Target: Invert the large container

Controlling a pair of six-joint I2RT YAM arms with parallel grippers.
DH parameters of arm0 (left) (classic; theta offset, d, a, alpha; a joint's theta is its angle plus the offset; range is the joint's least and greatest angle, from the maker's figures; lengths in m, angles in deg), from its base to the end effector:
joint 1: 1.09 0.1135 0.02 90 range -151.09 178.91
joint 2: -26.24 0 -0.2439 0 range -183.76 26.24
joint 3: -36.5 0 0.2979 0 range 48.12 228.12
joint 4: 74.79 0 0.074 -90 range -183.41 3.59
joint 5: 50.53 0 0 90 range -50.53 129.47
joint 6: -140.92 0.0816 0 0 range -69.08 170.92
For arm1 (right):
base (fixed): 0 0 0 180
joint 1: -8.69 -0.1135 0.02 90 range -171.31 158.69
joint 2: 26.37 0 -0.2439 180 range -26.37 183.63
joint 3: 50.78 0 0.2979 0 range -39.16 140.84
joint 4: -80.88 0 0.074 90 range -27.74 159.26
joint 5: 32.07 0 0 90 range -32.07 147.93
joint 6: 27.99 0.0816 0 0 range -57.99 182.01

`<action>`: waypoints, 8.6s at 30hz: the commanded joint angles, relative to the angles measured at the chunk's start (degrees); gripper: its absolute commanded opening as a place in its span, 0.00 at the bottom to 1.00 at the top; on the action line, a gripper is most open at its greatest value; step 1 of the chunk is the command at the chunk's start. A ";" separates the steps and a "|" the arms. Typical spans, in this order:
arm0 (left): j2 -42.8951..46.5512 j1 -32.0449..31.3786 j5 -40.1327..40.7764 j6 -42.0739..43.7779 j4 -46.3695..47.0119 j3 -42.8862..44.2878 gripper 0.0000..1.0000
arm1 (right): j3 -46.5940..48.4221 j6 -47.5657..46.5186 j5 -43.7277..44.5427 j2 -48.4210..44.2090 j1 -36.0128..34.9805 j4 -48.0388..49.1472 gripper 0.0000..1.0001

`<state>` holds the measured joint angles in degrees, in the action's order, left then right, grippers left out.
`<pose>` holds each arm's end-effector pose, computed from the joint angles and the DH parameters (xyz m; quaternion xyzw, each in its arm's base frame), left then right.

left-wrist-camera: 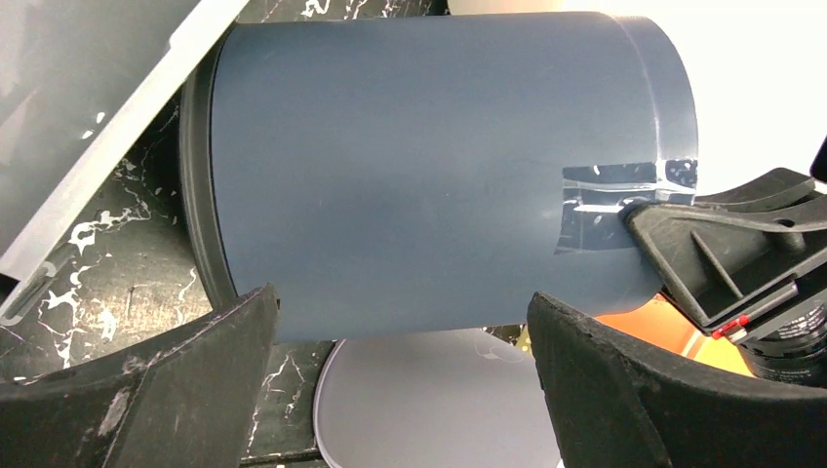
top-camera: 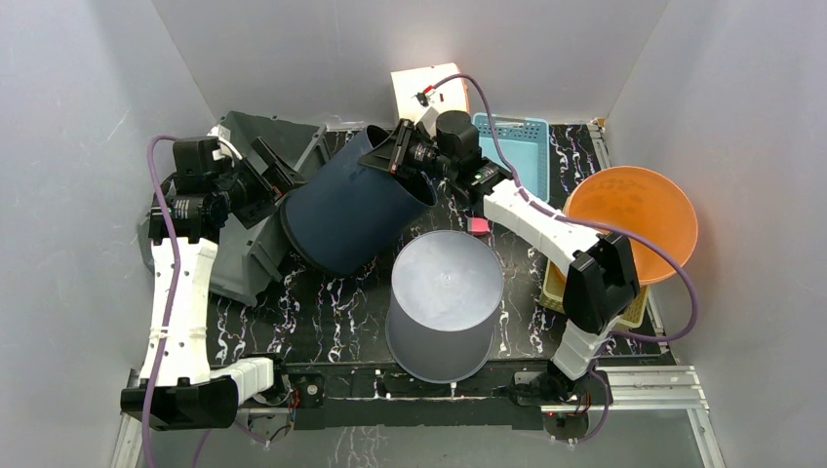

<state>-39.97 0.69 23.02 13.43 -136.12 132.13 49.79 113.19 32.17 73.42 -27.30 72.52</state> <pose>0.3109 -0.0135 0.4025 -0.2253 0.8383 -0.2664 0.4190 0.3882 0.3258 0.3384 -0.0486 0.7463 0.5643 0.3496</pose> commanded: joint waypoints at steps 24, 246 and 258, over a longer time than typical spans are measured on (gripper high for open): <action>-3.04 -8.76 -11.35 -3.46 17.63 -15.73 0.98 | -29.79 9.16 -6.31 -16.02 16.50 14.50 0.00; -12.45 -39.57 9.33 5.97 18.01 10.64 0.92 | 15.69 -29.57 35.72 18.32 15.69 -40.66 0.83; -9.19 -39.57 7.55 4.46 20.72 8.44 0.92 | 22.40 -32.44 35.51 18.55 15.71 -44.47 0.03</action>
<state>-51.30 -39.07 32.01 18.30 -116.21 139.86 64.72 82.30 67.34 94.75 -11.83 28.53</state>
